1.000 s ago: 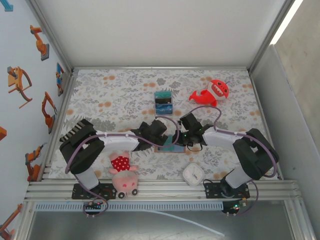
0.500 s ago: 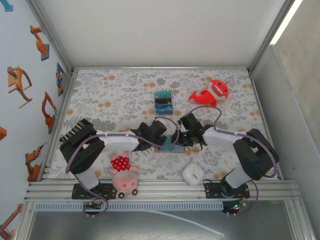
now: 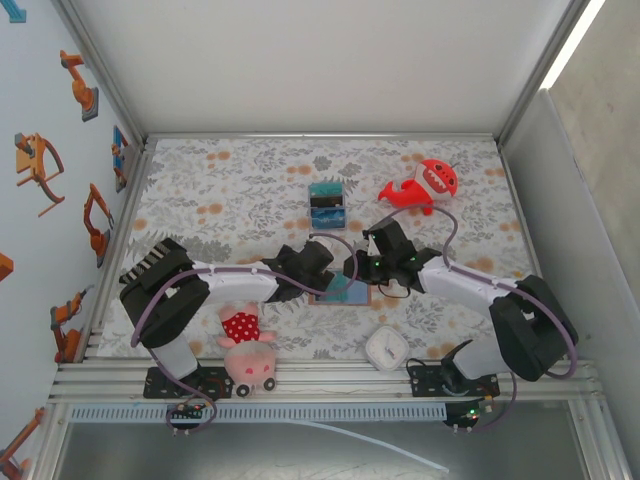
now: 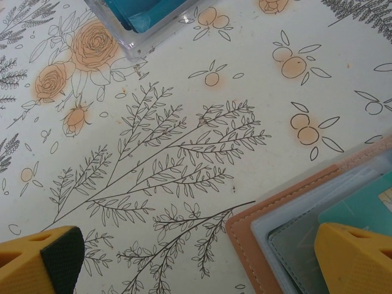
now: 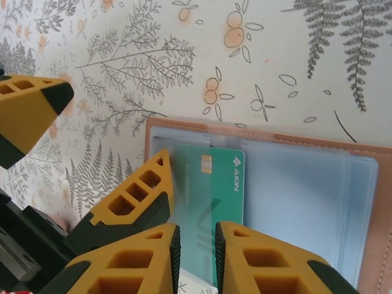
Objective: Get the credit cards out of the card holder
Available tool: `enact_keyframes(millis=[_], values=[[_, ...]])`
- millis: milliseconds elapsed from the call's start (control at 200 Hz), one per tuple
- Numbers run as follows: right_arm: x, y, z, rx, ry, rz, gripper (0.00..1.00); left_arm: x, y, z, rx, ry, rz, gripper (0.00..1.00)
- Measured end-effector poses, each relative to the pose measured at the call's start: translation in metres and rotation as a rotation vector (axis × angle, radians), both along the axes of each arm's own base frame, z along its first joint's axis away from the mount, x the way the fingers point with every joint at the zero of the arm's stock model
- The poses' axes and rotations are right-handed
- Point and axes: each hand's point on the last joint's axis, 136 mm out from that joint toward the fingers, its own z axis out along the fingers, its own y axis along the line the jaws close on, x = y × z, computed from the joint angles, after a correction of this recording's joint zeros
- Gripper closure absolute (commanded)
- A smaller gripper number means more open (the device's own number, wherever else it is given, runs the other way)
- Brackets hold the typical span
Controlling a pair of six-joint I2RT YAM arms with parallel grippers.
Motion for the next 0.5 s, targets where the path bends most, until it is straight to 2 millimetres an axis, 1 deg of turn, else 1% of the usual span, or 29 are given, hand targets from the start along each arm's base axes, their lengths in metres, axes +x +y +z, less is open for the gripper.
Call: enact_keyframes(millis=[215,501], values=[[-0.008,-0.002,-0.021,-0.014,0.065,0.002,0.75,0.0,0.0,-0.001,0.0,0.002,0.001,0.03],[-0.017,-0.002,-0.033,0.003,0.104,-0.001,0.75,0.0,0.0,-0.001,-0.003,0.004,0.007,0.03]])
